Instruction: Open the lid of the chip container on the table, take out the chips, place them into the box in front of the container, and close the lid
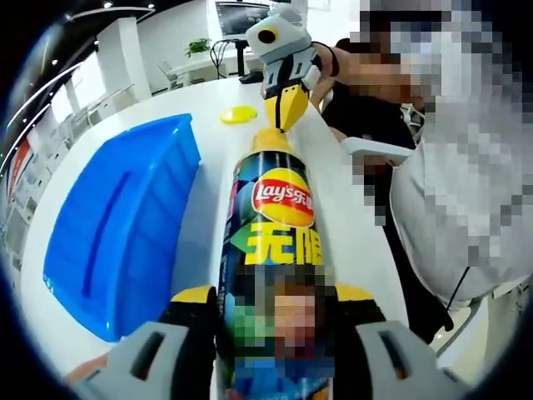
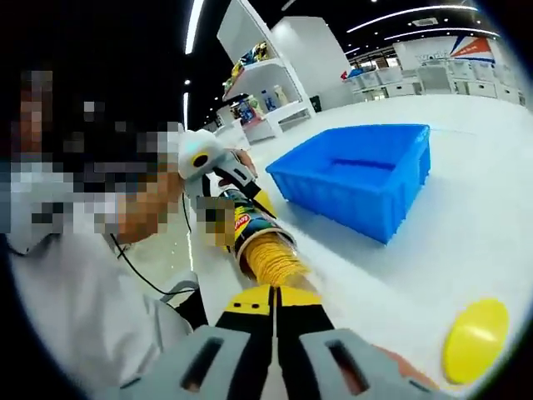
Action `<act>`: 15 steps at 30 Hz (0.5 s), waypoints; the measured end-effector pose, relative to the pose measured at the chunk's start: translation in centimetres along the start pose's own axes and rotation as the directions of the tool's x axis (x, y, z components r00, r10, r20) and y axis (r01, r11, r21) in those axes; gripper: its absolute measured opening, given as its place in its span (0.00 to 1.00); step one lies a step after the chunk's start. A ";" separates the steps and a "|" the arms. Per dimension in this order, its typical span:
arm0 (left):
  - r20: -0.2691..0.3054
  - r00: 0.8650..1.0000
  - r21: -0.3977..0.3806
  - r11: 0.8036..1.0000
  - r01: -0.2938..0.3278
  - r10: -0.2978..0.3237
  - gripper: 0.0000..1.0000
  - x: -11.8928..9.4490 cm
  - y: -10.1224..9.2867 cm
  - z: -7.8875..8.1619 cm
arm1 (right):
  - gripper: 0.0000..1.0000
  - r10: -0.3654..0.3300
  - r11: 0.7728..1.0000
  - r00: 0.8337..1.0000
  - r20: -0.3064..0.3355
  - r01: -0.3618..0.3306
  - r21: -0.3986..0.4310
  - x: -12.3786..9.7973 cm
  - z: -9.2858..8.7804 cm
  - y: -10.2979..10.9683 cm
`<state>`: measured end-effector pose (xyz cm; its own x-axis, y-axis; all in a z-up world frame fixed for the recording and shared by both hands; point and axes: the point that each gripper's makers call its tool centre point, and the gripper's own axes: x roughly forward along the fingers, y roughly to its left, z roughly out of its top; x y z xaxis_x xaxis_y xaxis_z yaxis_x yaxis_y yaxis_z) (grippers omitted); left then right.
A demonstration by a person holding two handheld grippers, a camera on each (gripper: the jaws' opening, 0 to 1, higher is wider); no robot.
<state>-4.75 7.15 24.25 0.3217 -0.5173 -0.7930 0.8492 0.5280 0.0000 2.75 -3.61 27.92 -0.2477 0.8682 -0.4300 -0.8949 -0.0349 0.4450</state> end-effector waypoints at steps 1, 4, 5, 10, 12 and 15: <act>0.000 1.000 0.000 1.000 0.001 -0.001 0.54 0.0 0.0 0.0 | 0.01 0.006 1.000 1.000 0.012 -0.006 0.016 0.0 0.1 0.1; 0.002 1.000 0.000 1.000 0.001 -0.001 0.54 0.0 0.1 0.0 | 0.01 0.026 0.997 0.999 0.032 -0.028 0.067 -0.2 0.0 0.0; 0.001 1.000 0.000 1.000 0.001 -0.001 0.54 0.0 0.1 0.0 | 0.01 0.028 0.996 0.999 0.042 -0.032 0.081 -0.2 0.0 0.0; 0.000 1.000 0.000 1.000 0.002 -0.002 0.54 0.0 0.0 0.0 | 0.02 0.028 0.998 0.998 0.051 -0.031 0.063 -0.2 0.2 -0.2; 0.000 1.000 0.000 1.000 0.002 -0.002 0.54 0.0 -0.1 0.0 | 0.02 0.031 0.999 0.998 0.046 -0.033 0.041 -0.1 0.1 0.0; 0.000 1.000 0.000 1.000 0.002 -0.002 0.54 0.0 -0.1 0.0 | 0.02 0.030 0.999 0.999 0.045 -0.032 0.037 -0.1 0.1 0.0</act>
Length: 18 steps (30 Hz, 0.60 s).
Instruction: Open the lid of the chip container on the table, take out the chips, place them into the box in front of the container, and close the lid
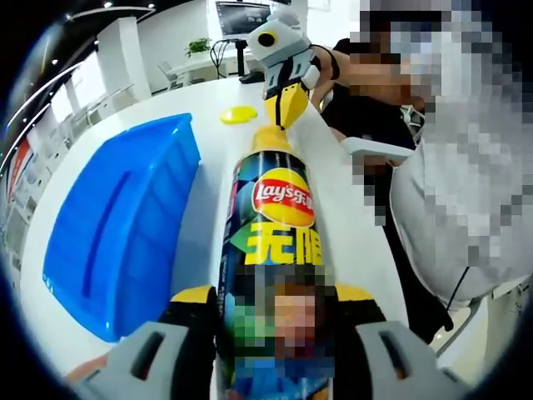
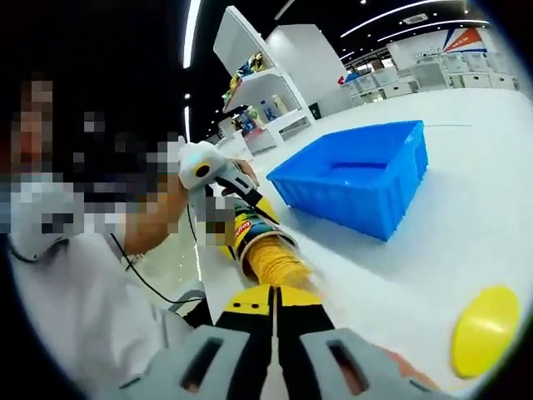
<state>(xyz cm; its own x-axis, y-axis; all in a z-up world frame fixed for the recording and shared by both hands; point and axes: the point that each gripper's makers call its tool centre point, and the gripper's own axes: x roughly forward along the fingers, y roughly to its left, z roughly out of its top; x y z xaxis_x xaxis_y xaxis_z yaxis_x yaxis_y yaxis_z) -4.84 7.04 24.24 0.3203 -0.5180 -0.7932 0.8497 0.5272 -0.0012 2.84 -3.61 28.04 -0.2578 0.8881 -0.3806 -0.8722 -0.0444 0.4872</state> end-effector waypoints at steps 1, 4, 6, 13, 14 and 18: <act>0.000 1.000 0.000 1.000 0.000 0.000 0.54 0.0 0.0 0.0 | 0.02 0.003 1.000 1.000 0.000 -0.003 -0.009 0.0 0.0 0.1; 0.001 1.000 0.000 1.000 0.000 0.000 0.54 0.0 -0.1 0.0 | 0.02 0.007 1.000 1.000 -0.001 -0.007 -0.018 0.1 -0.1 0.4; 0.002 1.000 0.000 1.000 0.000 0.000 0.54 0.0 0.0 0.0 | 0.02 0.016 1.000 1.000 -0.003 -0.016 -0.017 0.2 -0.2 0.6; 0.002 1.000 0.001 1.000 0.000 0.000 0.54 0.0 0.1 -0.1 | 0.03 0.023 1.000 1.000 0.000 -0.023 -0.014 0.2 -0.2 0.5; 0.002 1.000 0.001 1.000 0.000 0.000 0.54 0.0 0.1 -0.1 | 0.02 0.018 1.000 1.000 0.000 -0.018 -0.013 0.2 -0.1 0.4; 0.001 1.000 0.001 1.000 0.001 -0.001 0.54 0.0 0.1 -0.1 | 0.01 0.012 1.000 1.000 -0.003 -0.012 -0.021 0.2 -0.2 0.4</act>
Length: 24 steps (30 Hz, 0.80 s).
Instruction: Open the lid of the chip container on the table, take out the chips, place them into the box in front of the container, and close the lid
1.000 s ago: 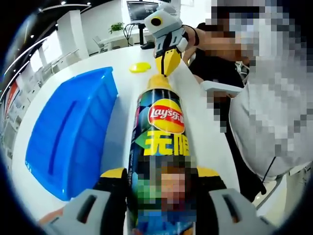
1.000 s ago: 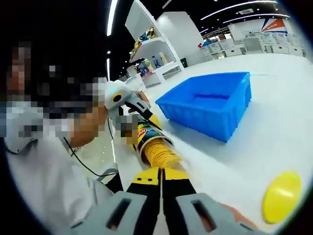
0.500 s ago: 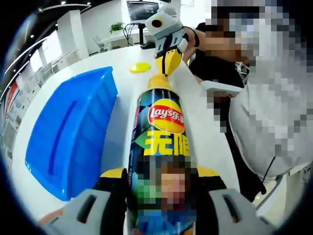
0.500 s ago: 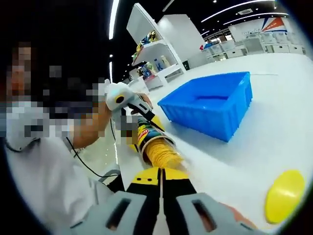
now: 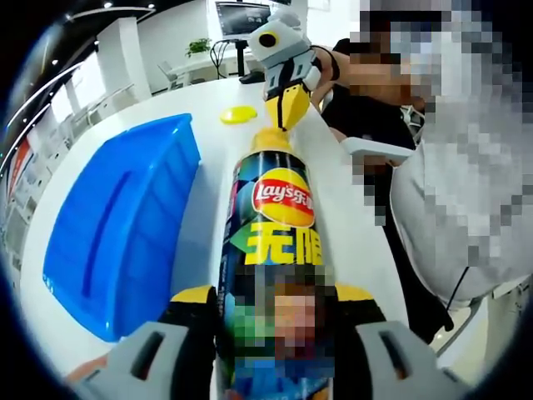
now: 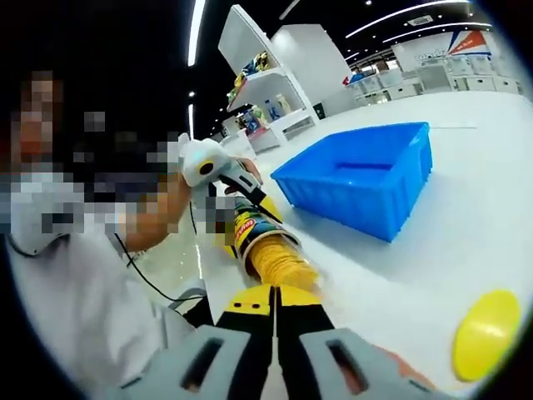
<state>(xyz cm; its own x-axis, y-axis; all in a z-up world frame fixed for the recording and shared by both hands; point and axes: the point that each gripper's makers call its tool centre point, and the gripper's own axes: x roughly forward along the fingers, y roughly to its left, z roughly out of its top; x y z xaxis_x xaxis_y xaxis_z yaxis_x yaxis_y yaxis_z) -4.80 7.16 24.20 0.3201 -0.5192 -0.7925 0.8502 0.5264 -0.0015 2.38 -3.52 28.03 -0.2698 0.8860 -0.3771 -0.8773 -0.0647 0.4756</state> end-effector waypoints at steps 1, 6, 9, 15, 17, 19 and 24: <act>0.000 1.000 0.000 1.000 0.000 0.000 0.54 0.0 0.0 0.0 | 0.01 0.000 1.000 1.000 0.000 0.000 0.000 0.0 0.0 0.0; 0.002 1.000 -0.001 1.000 -0.001 0.001 0.54 0.0 0.0 0.0 | 0.01 -0.004 1.000 1.000 0.009 0.004 0.015 -0.1 0.1 -0.1; 0.003 1.000 -0.002 1.000 -0.001 0.001 0.54 0.0 0.1 0.0 | 0.01 -0.013 0.999 1.000 0.023 0.013 0.034 -0.3 0.2 -0.4; 0.003 1.000 -0.002 1.000 0.000 0.000 0.54 0.0 0.1 0.0 | 0.00 -0.029 0.998 0.999 0.030 0.027 0.048 -0.6 0.3 -0.6; 0.003 1.000 -0.003 1.000 0.001 -0.001 0.54 0.0 0.1 0.0 | 0.00 -0.037 0.998 0.999 0.034 0.036 0.051 -0.8 0.5 -0.5; 0.003 1.000 -0.004 1.000 0.001 -0.001 0.54 0.0 0.1 0.0 | 0.00 -0.031 0.998 0.999 0.043 0.029 0.055 -1.0 0.7 -0.2; 0.001 1.000 -0.004 1.000 0.001 -0.001 0.54 0.1 0.2 0.0 | 0.00 -0.038 0.998 0.998 0.046 0.035 0.055 -1.5 0.9 -0.1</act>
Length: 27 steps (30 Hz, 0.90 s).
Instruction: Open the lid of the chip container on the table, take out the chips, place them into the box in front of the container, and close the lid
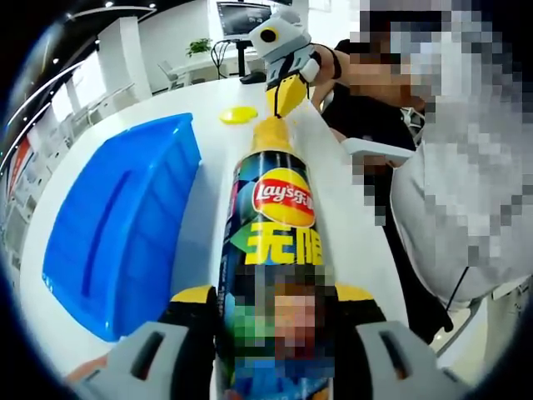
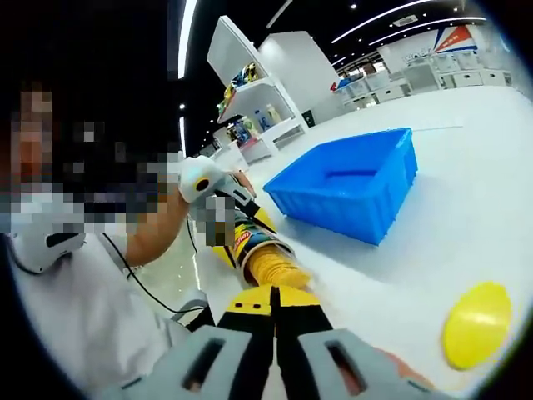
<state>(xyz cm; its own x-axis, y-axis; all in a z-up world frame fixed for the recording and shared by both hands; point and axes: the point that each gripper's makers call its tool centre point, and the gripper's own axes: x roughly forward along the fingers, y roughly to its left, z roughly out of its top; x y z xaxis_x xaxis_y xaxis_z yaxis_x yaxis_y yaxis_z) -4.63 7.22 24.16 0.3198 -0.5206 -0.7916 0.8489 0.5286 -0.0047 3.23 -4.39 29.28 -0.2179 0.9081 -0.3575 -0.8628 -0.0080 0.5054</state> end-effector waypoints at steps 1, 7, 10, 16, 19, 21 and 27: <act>0.000 1.000 0.000 1.000 0.000 0.000 0.54 0.0 0.0 0.0 | 0.00 -0.002 1.000 1.000 0.001 0.002 0.003 -0.1 0.0 0.0; 0.001 1.000 -0.002 1.000 0.001 -0.001 0.55 0.0 0.2 -0.1 | 0.00 -0.014 1.000 1.000 0.009 0.014 0.002 -0.7 0.2 0.1; 0.002 1.000 -0.003 1.000 0.003 -0.003 0.55 0.0 0.3 -0.1 | 0.00 -0.013 1.000 1.000 0.010 0.013 -0.003 -0.9 0.4 0.5; 0.002 1.000 -0.003 1.000 0.003 -0.003 0.55 0.0 0.4 -0.1 | 0.00 -0.020 1.000 1.000 0.016 0.020 -0.005 -1.0 0.5 0.5; 0.004 1.000 -0.004 1.000 0.003 -0.003 0.55 0.0 0.3 -0.1 | 0.00 -0.023 1.000 0.999 0.023 0.023 0.001 -1.1 0.7 0.5; 0.003 1.000 -0.003 1.000 0.003 -0.003 0.55 0.1 0.3 -0.1 | 0.00 -0.025 1.000 0.999 0.026 0.025 0.005 -1.2 0.7 0.4; 0.001 1.000 -0.005 1.000 0.006 -0.006 0.55 0.1 0.3 -0.1 | 0.00 -0.030 1.000 0.999 0.032 0.029 0.009 -1.7 1.0 -0.6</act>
<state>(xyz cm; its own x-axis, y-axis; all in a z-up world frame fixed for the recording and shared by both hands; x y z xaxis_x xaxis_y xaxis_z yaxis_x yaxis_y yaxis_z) -4.42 7.43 24.03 0.3150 -0.5247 -0.7908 0.8489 0.5284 -0.0125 4.55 -5.53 30.42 -0.1778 0.9207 -0.3474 -0.8646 0.0225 0.5020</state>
